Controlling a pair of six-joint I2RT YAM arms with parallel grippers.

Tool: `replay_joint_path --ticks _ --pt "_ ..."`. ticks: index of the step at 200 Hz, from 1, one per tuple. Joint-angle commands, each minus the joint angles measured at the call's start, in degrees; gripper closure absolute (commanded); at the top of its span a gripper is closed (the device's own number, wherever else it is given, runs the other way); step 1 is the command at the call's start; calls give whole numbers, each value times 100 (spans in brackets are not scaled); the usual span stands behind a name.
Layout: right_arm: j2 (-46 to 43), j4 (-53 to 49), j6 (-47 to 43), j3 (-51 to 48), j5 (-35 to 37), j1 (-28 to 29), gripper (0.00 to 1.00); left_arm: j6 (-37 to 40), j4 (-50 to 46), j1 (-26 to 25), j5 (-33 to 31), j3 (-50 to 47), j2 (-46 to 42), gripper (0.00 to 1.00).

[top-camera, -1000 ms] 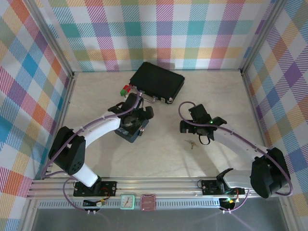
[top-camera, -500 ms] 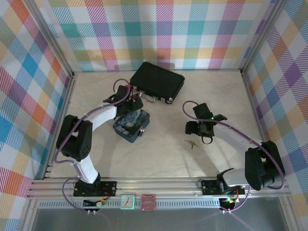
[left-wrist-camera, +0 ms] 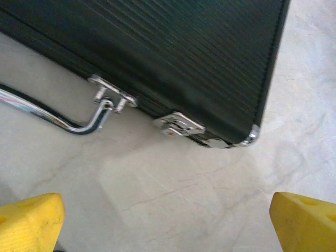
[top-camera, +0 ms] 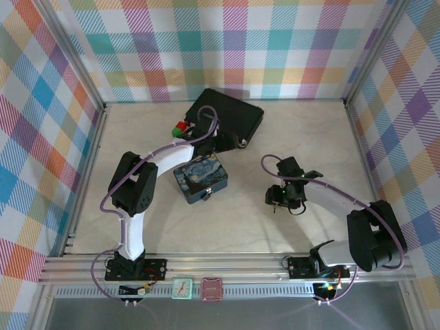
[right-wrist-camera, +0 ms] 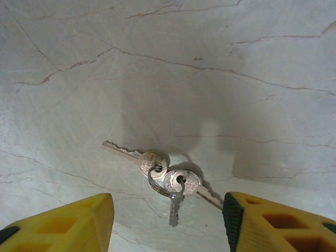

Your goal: Unlock the padlock with the key

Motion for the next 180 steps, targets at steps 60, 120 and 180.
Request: replay_joint_path --ticks 60,120,180 --pt "686 175 -293 227 -14 95 59 -319 -25 154 72 -951 -1653 0" --pt "811 246 -54 73 35 160 85 -1061 388 45 340 -2060 -2572 0" --pt "309 552 -100 -49 50 143 100 -2214 1529 -786 393 -2365 -2367 0"
